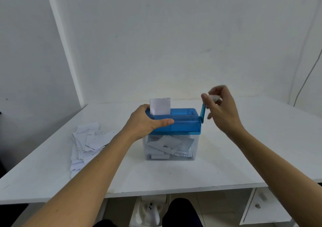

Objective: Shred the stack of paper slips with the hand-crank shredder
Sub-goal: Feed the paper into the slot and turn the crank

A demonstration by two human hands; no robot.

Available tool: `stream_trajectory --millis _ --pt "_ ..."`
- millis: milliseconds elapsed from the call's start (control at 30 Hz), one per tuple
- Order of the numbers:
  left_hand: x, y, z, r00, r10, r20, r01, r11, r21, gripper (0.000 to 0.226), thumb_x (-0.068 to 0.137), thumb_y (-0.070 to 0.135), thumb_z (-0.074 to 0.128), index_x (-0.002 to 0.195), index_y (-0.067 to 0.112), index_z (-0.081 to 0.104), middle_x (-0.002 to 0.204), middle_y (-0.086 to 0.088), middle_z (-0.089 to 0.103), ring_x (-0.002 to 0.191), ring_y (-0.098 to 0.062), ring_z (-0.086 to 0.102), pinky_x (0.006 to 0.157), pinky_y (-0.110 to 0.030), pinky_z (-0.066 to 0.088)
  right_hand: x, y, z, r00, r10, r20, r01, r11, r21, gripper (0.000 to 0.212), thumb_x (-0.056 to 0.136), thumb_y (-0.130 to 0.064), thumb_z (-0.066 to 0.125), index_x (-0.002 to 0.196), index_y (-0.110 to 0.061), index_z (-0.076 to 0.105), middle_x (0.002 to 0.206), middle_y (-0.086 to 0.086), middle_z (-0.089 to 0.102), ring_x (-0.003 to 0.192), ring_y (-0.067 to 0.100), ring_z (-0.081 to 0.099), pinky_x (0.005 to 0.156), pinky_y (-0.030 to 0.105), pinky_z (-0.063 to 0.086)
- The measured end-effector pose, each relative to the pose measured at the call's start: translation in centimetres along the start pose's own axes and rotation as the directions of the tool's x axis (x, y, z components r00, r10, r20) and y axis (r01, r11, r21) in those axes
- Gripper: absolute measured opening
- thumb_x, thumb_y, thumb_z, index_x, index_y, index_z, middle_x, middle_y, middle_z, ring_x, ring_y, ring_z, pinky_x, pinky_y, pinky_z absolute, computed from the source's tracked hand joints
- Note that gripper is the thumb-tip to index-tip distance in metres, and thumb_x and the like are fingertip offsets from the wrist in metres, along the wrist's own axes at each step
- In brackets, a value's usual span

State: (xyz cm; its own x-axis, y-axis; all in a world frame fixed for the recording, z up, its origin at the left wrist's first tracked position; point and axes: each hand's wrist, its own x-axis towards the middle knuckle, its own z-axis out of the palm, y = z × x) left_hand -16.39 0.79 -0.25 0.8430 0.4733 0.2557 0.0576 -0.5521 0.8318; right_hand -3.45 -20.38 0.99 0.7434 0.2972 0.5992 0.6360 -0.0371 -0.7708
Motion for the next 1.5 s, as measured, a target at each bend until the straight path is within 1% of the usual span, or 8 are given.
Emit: stream_trajectory --millis 233,333,467,700,900,1000,1200,1500 --pt "0.0 -0.3 0.2 1.0 0.005 -0.013 -0.005 1.0 -0.019 0.108 0.039 0.074 0.076 0.131 0.025 0.047 0.119 0.011 0.054 0.108 -0.012 0.054 0.073 -0.017 0.045 3.0 3.5 3.2 0.983 0.159 -0.089 -0.158 0.987 0.019 0.029 0.096 -0.038 0.064 0.095 -0.009 0.059 0.088 0.002 0.068 0.076 0.013 0.062 0.052 0.014 0.05" --pt "0.0 -0.5 0.2 1.0 0.01 -0.01 -0.01 1.0 -0.005 0.111 0.036 0.076 0.077 0.131 0.026 0.047 0.121 0.011 0.054 0.111 -0.013 0.053 0.081 -0.022 0.048 2.2 5.1 4.1 0.959 0.27 -0.09 -0.267 0.963 0.043 0.032 0.098 -0.039 0.061 0.094 -0.008 0.06 0.082 0.001 0.065 0.073 0.013 0.059 0.061 0.021 0.051" --pt "0.0 -0.5 0.1 1.0 0.017 0.008 -0.017 1.0 -0.015 0.105 0.036 0.076 0.079 0.126 0.029 0.05 0.118 0.015 0.055 0.106 -0.005 0.054 0.08 -0.021 0.048 -0.9 7.2 4.4 0.923 0.383 -0.031 -0.384 0.923 -0.035 0.033 0.104 -0.036 0.05 0.091 -0.006 0.057 0.085 0.008 0.064 0.076 0.023 0.064 0.054 0.024 0.052" --pt "-0.2 -0.2 0.2 1.0 0.018 -0.015 -0.018 1.0 0.005 0.097 0.038 0.074 0.077 0.119 0.029 0.052 0.113 0.016 0.054 0.098 0.0 0.052 0.071 -0.017 0.045 -6.6 6.1 1.3 0.859 0.464 0.215 -0.462 0.885 -0.061 0.046 0.105 -0.046 0.041 0.095 -0.009 0.066 0.085 0.012 0.068 0.069 0.021 0.061 0.059 0.027 0.052" --pt "0.2 -0.4 0.1 1.0 0.006 0.001 -0.006 0.999 0.05 0.109 0.039 0.074 0.079 0.131 0.025 0.049 0.124 0.01 0.053 0.111 -0.01 0.054 0.088 -0.025 0.051 -5.0 1.3 -4.5 0.768 0.218 0.602 -0.24 0.97 -0.045 0.037 0.085 -0.042 0.065 0.084 -0.004 0.065 0.074 0.003 0.062 0.067 0.014 0.06 0.059 0.024 0.051" --pt "0.2 -0.5 0.0 1.0 0.006 0.014 -0.007 0.998 0.055 0.111 0.038 0.075 0.079 0.133 0.025 0.049 0.127 0.01 0.053 0.116 -0.013 0.054 0.097 -0.031 0.052 -2.4 -0.6 -4.8 0.824 0.132 0.551 -0.147 0.989 -0.017 0.043 0.092 -0.044 0.066 0.079 -0.003 0.065 0.073 0.006 0.06 0.067 0.017 0.058 0.057 0.025 0.05" --pt "-0.1 -0.5 0.0 1.0 0.023 0.005 -0.023 1.0 0.021 0.106 0.043 0.071 0.08 0.134 0.025 0.049 0.127 0.013 0.051 0.116 -0.009 0.052 0.086 -0.019 0.044 1.2 -0.3 -1.9 0.938 0.176 0.299 -0.213 0.972 0.097 0.041 0.092 -0.049 0.061 0.09 -0.009 0.068 0.081 0.003 0.063 0.07 0.016 0.058 0.058 0.025 0.051" --pt "-0.1 -0.5 0.0 1.0 0.013 0.0 -0.013 1.0 0.019 0.105 0.044 0.069 0.08 0.134 0.025 0.049 0.128 0.012 0.05 0.116 -0.009 0.052 0.086 -0.02 0.044 2.9 3.5 3.2 0.91 0.412 0.056 -0.414 0.889 0.196 0.024 0.098 -0.033 0.062 0.095 -0.01 0.055 0.092 0.005 0.066 0.075 0.016 0.06 0.058 0.025 0.054"
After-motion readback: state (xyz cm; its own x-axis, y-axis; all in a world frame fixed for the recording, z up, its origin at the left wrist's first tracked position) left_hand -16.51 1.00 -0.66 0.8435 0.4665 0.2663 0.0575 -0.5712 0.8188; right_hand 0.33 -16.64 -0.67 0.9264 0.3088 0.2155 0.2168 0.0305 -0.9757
